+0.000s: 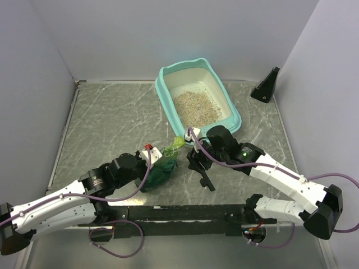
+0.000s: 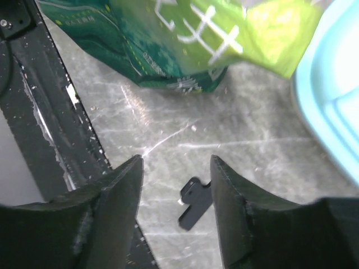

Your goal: Fill the litter box with clean litter

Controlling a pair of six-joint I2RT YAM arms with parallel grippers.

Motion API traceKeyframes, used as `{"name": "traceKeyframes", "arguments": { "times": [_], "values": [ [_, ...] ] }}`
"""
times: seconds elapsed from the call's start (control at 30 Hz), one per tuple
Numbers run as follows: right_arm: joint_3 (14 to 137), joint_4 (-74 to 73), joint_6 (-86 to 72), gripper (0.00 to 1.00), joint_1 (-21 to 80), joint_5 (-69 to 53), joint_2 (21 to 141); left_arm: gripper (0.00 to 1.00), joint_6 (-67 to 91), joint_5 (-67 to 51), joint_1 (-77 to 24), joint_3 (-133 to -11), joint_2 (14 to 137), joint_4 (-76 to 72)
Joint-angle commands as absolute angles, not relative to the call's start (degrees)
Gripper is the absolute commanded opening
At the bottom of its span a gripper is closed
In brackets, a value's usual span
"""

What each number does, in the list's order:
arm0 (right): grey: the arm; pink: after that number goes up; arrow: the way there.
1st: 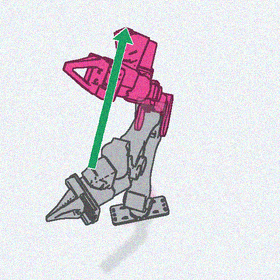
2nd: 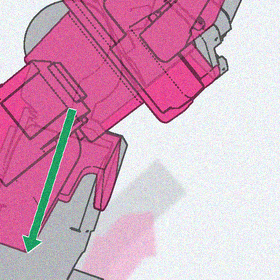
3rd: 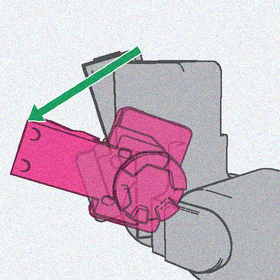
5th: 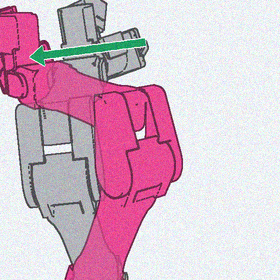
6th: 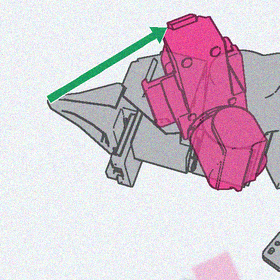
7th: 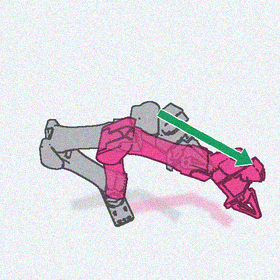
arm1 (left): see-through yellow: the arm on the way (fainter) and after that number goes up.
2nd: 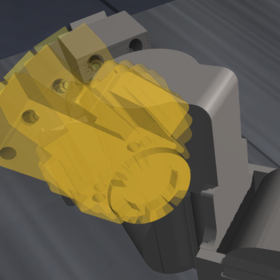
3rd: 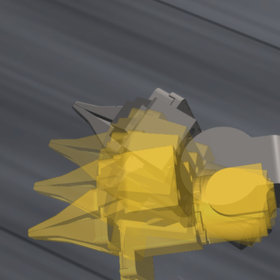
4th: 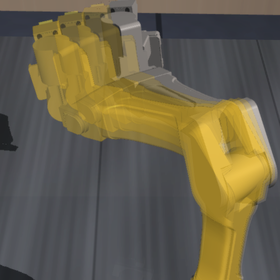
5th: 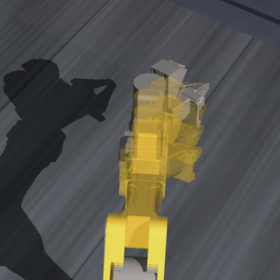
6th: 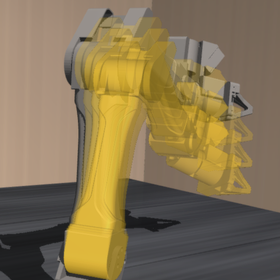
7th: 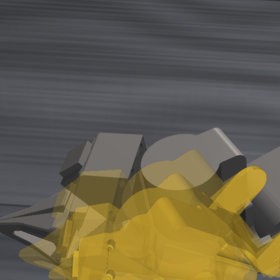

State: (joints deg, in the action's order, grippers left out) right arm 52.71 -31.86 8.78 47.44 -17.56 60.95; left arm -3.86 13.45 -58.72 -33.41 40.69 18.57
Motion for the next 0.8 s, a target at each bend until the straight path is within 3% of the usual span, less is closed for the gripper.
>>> {"name": "traceKeyframes", "arguments": {
  "times": [0.0, 0.33, 0.57, 0.77],
  "values": [
    [53.09, -25.77, 17.37, 0.64, 48.34, -19.77, 58.8, 0.01, -3.61, 15.29, -58.36, -34.45, 39.46, 16.17],
    [55.29, -15.15, 36.2, 0.81, 48.43, -20.49, 64.68, 0.01, -3.25, 12.22, -58.36, -34.19, 37.62, 15.65],
    [57.39, -11.26, 45.6, 0.82, 45.27, -29.34, 70.83, 0.01, -2.99, 9.93, -58.36, -33.22, 35.16, 14.59],
    [62.04, -16.7, 49.91, 0.82, 42.19, -39.54, 75.41, 0.01, -3.16, 8.7, -58.36, -32.61, 32.87, 14.15]
  ]
}}
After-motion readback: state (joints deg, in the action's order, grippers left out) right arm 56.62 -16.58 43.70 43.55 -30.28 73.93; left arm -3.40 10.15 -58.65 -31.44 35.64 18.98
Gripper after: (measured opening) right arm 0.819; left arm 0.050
